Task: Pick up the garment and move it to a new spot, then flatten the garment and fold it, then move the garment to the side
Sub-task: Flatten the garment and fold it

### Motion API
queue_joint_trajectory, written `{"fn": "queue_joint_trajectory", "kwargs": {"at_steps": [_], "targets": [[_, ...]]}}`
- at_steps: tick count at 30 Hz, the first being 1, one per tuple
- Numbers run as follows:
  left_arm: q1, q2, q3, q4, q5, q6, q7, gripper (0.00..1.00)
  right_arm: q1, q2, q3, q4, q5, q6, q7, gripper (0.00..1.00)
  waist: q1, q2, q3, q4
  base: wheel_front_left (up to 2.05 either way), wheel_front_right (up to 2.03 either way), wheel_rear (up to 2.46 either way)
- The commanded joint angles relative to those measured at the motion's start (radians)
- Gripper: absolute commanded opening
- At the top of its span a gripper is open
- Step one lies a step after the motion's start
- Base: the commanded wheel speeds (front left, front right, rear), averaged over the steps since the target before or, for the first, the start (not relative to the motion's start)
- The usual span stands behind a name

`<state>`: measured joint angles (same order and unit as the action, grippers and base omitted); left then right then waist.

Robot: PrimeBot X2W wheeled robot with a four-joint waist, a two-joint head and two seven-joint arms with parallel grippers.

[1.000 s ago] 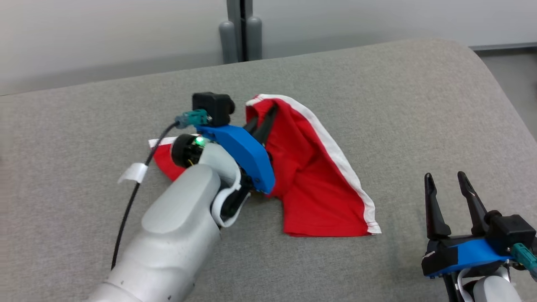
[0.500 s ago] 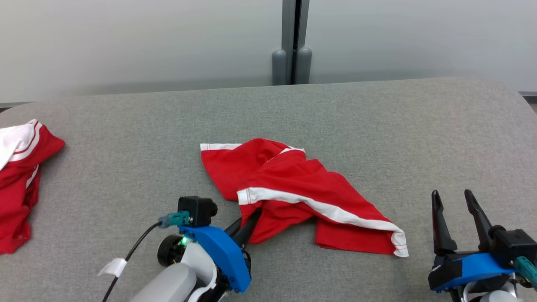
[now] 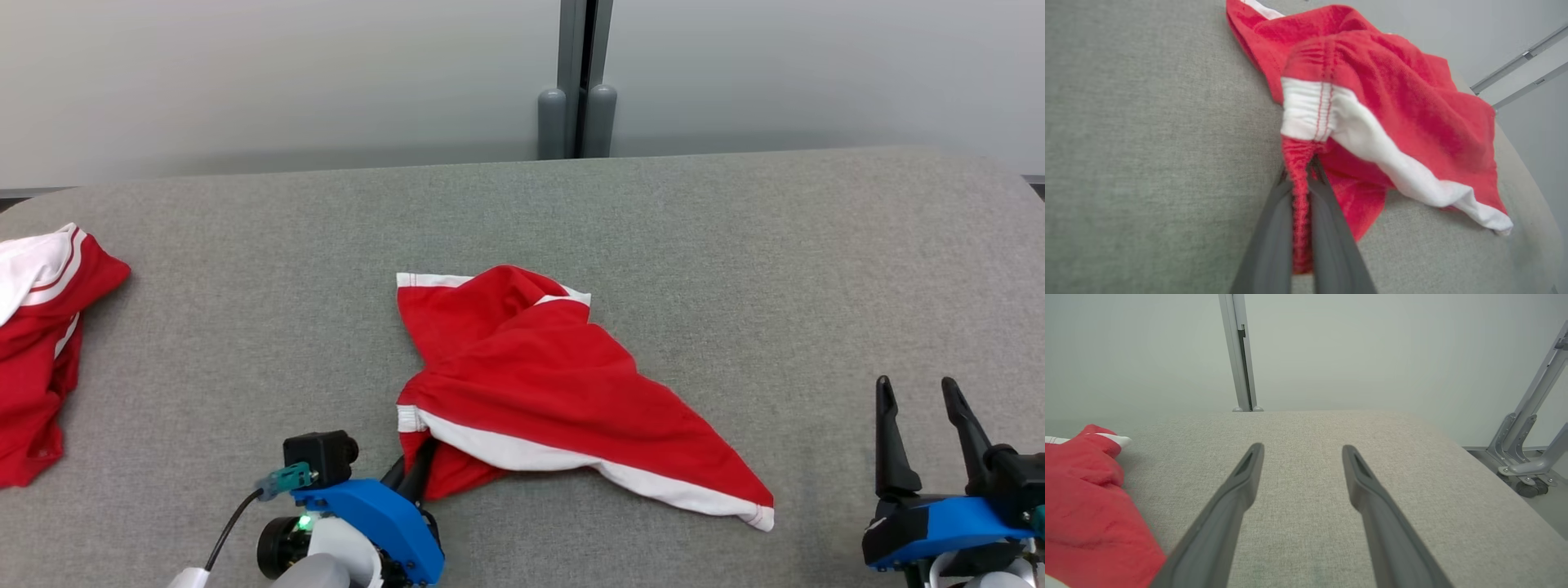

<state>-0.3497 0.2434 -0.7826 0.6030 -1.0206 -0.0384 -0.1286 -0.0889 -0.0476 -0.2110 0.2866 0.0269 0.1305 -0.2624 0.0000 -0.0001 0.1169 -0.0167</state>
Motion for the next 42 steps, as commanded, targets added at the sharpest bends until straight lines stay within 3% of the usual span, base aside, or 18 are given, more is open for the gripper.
{"fn": "queue_joint_trajectory", "kwargs": {"at_steps": [1, 14, 15, 16, 17, 27, 42], "targets": [[0.004, -0.002, 0.010, 0.006, 0.000, 0.003, -0.011, 0.00, 0.003, -0.005, -0.007, 0.002, -0.007, 0.001, -0.004, 1.00, 0.0000, 0.0001, 0.000, -0.001, 0.00, 0.00, 0.00], [0.029, -0.019, 0.025, 0.083, -0.008, 0.009, -0.073, 0.00, -0.012, -0.005, -0.034, 0.003, -0.011, 0.001, -0.004, 1.00, 0.0000, 0.0001, -0.005, 0.010, 0.00, 0.00, 0.00], [0.029, -0.022, 0.027, 0.089, -0.007, 0.010, -0.080, 0.12, -0.014, -0.005, -0.031, 0.005, -0.009, 0.001, -0.004, 1.00, 0.0000, 0.0001, -0.006, 0.012, 0.00, 0.00, 0.00], [0.029, -0.026, 0.029, 0.093, -0.004, 0.012, -0.086, 0.51, -0.015, -0.005, -0.028, 0.007, -0.007, 0.001, -0.004, 1.00, 0.0000, 0.0001, -0.010, 0.015, 0.00, 0.00, 0.00], [0.030, -0.030, 0.032, 0.096, -0.002, 0.014, -0.093, 1.00, -0.015, -0.005, -0.024, 0.007, -0.005, 0.000, -0.004, 1.00, 0.0000, 0.0001, -0.013, 0.017, 0.00, 0.00, 0.00], [0.040, -0.030, 0.079, 0.085, 0.031, 0.032, -0.132, 1.00, 0.013, -0.005, 0.001, 0.016, 0.007, 0.000, -0.004, 1.00, 0.0000, 0.0001, -0.060, 0.049, 0.00, 0.00, 0.00], [0.075, -0.002, 0.166, -0.082, 0.175, 0.110, -0.138, 1.00, 0.012, -0.005, 0.038, 0.016, 0.010, 0.000, -0.004, 1.00, 0.0000, 0.0001, -0.123, 0.066, 0.00, 0.00, 0.00]]}}
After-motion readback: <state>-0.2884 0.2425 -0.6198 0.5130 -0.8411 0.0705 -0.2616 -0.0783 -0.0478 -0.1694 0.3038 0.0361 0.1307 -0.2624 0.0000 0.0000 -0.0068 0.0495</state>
